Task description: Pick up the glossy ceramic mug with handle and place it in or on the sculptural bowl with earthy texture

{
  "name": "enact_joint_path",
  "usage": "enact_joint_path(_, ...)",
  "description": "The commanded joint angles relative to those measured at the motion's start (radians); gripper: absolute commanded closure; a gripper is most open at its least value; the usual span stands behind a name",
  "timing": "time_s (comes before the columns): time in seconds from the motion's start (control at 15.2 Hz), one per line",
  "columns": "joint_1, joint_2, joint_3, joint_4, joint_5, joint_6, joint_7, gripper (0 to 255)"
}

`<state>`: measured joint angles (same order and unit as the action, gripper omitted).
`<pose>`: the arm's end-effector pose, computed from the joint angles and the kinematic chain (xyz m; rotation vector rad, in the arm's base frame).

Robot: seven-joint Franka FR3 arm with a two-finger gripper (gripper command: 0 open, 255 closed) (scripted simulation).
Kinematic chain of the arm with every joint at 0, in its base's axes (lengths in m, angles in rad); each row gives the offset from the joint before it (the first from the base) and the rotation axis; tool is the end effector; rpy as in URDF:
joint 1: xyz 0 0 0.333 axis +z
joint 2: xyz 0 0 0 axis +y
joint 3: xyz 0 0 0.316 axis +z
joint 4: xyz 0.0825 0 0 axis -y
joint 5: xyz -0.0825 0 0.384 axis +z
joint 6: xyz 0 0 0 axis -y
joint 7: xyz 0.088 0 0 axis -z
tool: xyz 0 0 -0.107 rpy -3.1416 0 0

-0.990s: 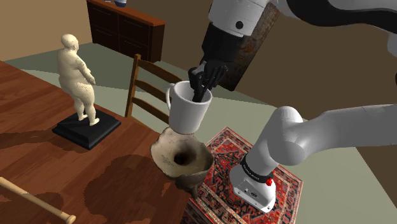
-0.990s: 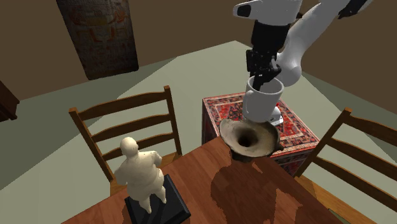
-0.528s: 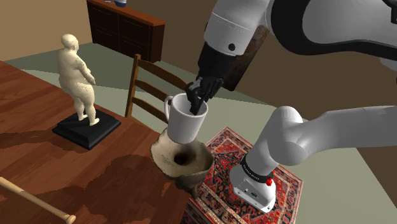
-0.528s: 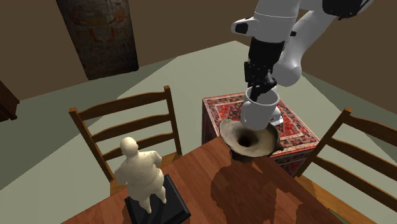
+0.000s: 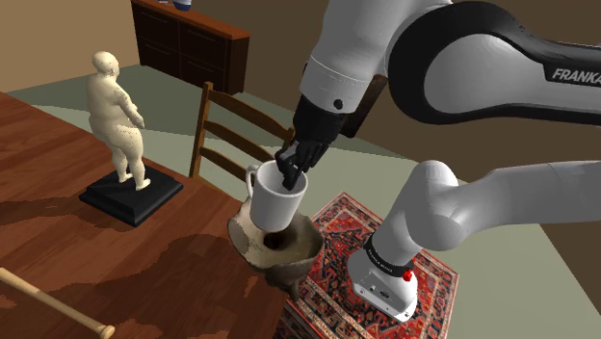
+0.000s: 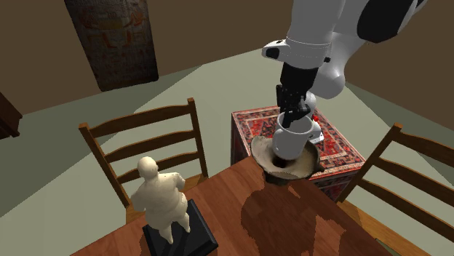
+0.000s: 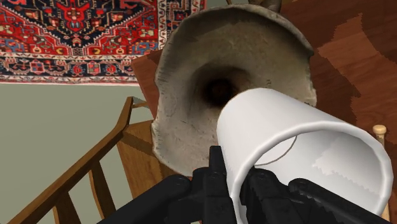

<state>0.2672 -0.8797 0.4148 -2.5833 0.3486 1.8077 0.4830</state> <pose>0.2202 0.2327 0.5050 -3.0841 0.0049 -0.0745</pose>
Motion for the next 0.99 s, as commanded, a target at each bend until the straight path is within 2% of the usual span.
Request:
enact_joint_path(0.0, 0.002, -0.002, 0.003, -0.014, 0.004, 0.013, -0.001, 255)
enact_joint_path(0.46, 0.002, -0.002, 0.003, -0.014, 0.004, 0.013, -0.001, 255)
enact_joint_path(0.53, 0.002, -0.002, 0.003, -0.014, 0.004, 0.013, -0.001, 0)
enact_joint_path(0.86, 0.002, -0.002, 0.003, -0.014, 0.004, 0.013, -0.001, 0)
enact_joint_path(0.92, -0.001, -0.005, -0.008, 0.017, -0.006, -0.021, 0.001, 0)
